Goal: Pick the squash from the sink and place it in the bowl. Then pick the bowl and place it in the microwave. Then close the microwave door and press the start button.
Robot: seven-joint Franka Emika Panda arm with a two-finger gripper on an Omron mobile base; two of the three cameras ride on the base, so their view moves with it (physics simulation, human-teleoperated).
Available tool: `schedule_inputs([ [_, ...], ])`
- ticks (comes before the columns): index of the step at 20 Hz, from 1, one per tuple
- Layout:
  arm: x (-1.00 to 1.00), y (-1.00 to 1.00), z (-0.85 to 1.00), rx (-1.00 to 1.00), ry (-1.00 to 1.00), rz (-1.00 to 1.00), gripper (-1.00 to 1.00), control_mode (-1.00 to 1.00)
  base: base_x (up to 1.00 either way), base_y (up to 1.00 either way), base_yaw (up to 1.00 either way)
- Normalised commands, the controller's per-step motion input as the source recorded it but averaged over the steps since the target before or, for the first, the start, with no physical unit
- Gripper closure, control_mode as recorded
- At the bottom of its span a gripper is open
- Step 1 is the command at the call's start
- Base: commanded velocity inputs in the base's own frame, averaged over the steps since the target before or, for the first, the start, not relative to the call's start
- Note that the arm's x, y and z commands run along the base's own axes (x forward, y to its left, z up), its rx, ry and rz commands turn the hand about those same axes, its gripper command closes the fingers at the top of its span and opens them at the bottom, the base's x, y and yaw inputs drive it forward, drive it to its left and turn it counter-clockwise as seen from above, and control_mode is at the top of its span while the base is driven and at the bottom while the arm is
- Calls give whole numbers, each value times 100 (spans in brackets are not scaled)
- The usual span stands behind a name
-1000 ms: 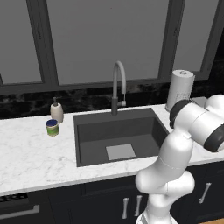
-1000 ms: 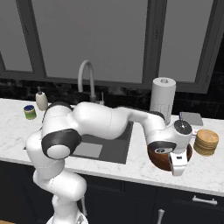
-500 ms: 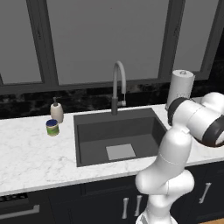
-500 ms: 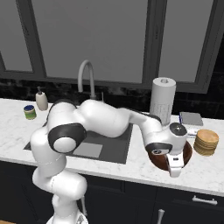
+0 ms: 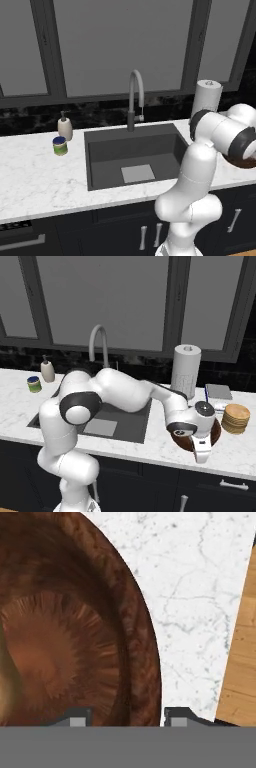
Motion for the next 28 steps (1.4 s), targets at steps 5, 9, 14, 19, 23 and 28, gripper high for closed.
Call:
schedule_inputs([
  [5, -53, 9, -2, 0, -13, 0, 100, -100, 0, 0, 0],
  [9, -83, 31, 21, -2, -25, 0, 100, -100, 0, 0, 0],
  [14, -84, 39, 50, -4, -26, 0, 100, -100, 0, 0, 0],
  [19, -55, 49, 62, -2, -12, 0, 100, -100, 0, 0, 0],
  [23, -34, 63, 52, 0, -2, 0, 100, -100, 0, 0, 0],
  [28, -14, 72, 45, 0, 0, 0, 100, -100, 0, 0, 0],
])
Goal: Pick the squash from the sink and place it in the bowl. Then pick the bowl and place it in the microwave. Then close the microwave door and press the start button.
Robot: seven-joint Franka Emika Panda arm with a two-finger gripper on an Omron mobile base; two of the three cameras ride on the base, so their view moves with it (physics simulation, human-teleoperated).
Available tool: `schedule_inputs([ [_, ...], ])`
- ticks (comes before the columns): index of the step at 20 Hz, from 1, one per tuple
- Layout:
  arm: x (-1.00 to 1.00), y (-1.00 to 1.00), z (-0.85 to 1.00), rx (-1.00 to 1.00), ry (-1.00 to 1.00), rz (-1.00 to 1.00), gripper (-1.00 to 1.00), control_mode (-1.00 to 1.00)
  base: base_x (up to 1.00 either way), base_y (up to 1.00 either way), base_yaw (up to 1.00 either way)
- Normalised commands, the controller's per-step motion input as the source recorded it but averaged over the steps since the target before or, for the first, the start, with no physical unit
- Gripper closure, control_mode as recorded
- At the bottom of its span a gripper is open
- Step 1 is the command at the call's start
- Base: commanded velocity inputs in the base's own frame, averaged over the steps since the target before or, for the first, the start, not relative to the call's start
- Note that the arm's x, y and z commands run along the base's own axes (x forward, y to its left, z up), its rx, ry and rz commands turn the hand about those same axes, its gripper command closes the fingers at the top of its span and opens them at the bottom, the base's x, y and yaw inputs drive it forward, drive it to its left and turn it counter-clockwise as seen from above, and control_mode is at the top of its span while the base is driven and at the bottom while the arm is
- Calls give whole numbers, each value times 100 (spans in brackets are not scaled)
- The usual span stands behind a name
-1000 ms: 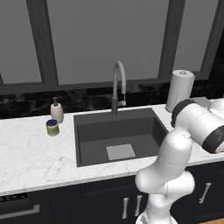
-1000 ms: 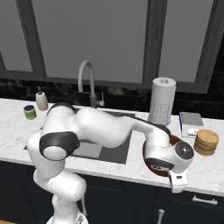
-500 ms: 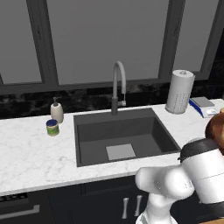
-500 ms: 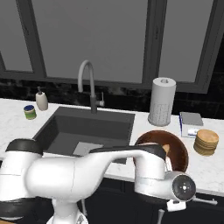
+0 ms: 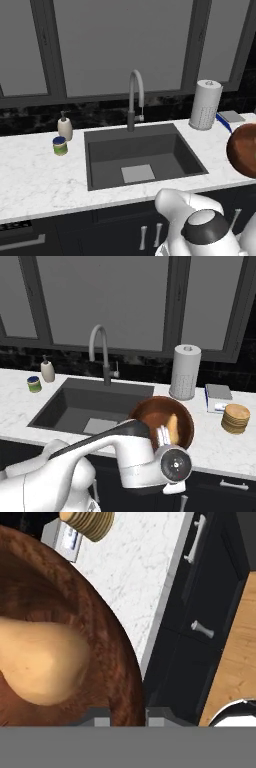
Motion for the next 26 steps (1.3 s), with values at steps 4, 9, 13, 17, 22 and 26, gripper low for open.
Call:
schedule_inputs([
  [4, 0, 70, 43, 0, 5, 0, 100, -100, 0, 0, 0],
  [9, 0, 54, 28, 0, 20, 1, 100, -100, 0, 0, 0],
  [13, -15, 33, 43, 0, 19, 0, 100, -100, 0, 0, 0],
  [17, -31, 42, 51, 0, 13, 1, 100, -100, 0, 0, 0],
  [22, -6, 46, 36, 0, 13, 6, 100, -100, 0, 0, 0],
  [26, -1, 34, 44, 0, 6, 7, 100, -100, 0, 0, 0],
])
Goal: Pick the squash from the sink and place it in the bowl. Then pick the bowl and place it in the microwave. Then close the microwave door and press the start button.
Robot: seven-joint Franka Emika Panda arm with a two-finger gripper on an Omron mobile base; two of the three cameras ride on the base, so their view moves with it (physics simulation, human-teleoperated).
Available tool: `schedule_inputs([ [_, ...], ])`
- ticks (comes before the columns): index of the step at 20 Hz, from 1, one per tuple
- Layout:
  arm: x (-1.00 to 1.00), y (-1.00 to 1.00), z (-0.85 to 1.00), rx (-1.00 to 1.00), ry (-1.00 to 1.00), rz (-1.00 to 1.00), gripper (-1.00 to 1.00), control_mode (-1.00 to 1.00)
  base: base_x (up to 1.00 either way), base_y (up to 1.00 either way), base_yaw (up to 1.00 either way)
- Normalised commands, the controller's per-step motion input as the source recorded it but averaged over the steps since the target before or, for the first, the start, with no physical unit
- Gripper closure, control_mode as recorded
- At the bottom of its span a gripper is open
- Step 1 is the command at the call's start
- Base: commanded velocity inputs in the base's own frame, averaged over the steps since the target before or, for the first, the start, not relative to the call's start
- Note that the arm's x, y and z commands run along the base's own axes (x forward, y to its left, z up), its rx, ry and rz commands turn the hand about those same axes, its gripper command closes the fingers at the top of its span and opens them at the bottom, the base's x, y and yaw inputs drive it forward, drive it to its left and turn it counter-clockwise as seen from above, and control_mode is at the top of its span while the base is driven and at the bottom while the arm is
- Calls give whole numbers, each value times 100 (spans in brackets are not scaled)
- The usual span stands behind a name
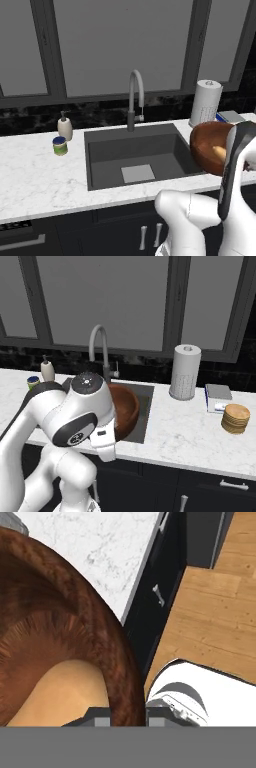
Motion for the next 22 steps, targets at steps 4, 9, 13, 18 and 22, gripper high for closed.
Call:
schedule_inputs([
  [4, -1, 1, 35, 1, 0, 2, 100, -100, 0, 0, 0],
  [9, 0, 2, 0, 0, 1, 0, 100, 100, 1, 6, 1],
  [13, 0, 0, 0, 0, 0, 0, 100, 100, -22, 11, -19],
  [18, 0, 0, 0, 0, 0, 0, 100, 100, -38, 20, -57],
  [22, 0, 0, 0, 0, 0, 0, 100, 100, -46, 17, -81],
])
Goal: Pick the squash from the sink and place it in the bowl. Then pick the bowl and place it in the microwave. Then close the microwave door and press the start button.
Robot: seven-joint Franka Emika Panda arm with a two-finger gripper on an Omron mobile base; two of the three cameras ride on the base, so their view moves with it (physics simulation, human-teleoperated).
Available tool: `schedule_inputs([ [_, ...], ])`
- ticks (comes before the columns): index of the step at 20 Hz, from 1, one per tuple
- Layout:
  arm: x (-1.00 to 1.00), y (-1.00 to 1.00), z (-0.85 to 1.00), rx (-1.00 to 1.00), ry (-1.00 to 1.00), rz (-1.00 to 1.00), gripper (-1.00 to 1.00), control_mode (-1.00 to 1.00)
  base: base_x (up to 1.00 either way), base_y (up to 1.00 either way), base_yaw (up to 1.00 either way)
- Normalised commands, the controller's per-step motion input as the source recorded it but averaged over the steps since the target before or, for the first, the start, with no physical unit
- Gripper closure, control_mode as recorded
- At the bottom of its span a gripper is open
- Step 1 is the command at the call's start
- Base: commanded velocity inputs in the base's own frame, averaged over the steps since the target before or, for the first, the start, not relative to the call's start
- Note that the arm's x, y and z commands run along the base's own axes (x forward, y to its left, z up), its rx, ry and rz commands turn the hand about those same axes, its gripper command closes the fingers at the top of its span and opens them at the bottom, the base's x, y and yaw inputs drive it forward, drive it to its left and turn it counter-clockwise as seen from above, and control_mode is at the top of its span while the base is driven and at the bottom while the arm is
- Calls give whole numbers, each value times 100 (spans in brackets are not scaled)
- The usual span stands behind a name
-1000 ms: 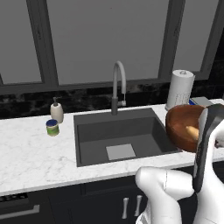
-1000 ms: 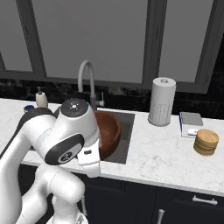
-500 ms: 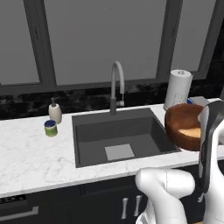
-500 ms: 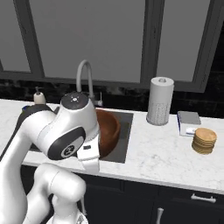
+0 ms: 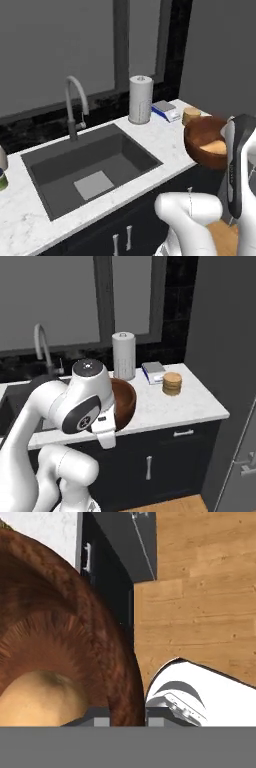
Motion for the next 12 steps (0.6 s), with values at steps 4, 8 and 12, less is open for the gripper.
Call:
schedule_inputs([
  [4, 0, 0, 0, 0, 0, 0, 100, 100, -40, 11, -89],
  [8, 0, 0, 0, 0, 0, 0, 100, 100, -24, 13, -93],
  [12, 0, 0, 0, 0, 0, 0, 100, 100, -15, 12, -95],
])
